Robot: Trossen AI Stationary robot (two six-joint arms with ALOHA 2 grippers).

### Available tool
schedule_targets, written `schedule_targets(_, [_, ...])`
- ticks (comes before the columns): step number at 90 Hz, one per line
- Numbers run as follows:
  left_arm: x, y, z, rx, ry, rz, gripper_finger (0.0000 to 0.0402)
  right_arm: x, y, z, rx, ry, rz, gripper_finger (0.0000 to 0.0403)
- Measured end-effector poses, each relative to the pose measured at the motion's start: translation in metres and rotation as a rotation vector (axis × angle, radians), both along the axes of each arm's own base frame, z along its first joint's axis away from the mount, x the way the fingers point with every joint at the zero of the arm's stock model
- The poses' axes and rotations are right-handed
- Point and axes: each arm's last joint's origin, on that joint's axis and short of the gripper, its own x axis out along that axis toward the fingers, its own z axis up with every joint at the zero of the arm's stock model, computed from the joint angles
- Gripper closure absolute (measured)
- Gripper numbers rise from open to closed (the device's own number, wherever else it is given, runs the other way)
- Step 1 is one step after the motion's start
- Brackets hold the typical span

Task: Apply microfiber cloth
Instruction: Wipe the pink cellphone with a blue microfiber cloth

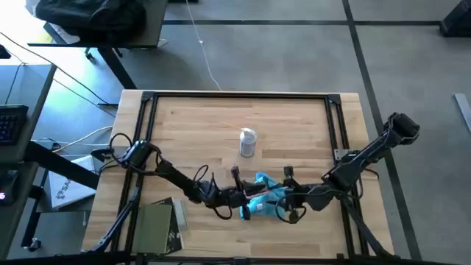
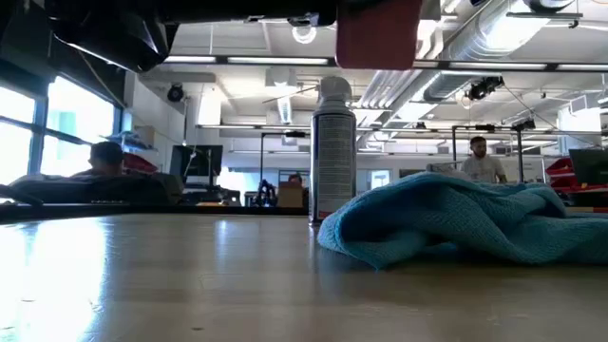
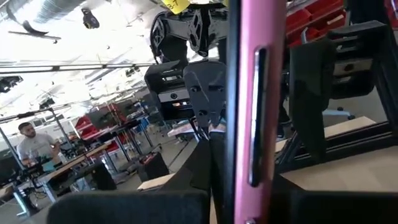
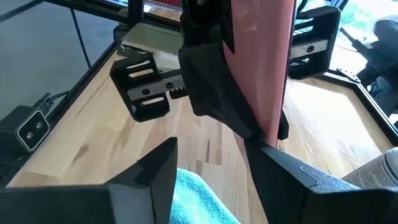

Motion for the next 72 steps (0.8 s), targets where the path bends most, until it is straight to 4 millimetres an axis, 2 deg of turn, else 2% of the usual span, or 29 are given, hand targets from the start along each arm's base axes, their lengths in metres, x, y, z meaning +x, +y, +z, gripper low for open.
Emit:
schedule_targets(54, [0.0002, 0.0006, 0.0000, -0.011, -0.002, 0.004, 0.0401, -0.0002, -0.0003, 0.0004, -0.009, -0.007, -0.013, 0.0238])
schedule_targets(72, [-0.0001, 0.0003, 0.0006, -0.012, -0.008, -0.001, 0.0401, -0.0073, -0.0014, 0.0080, -0.002, -0.021, -0.011, 0.0238])
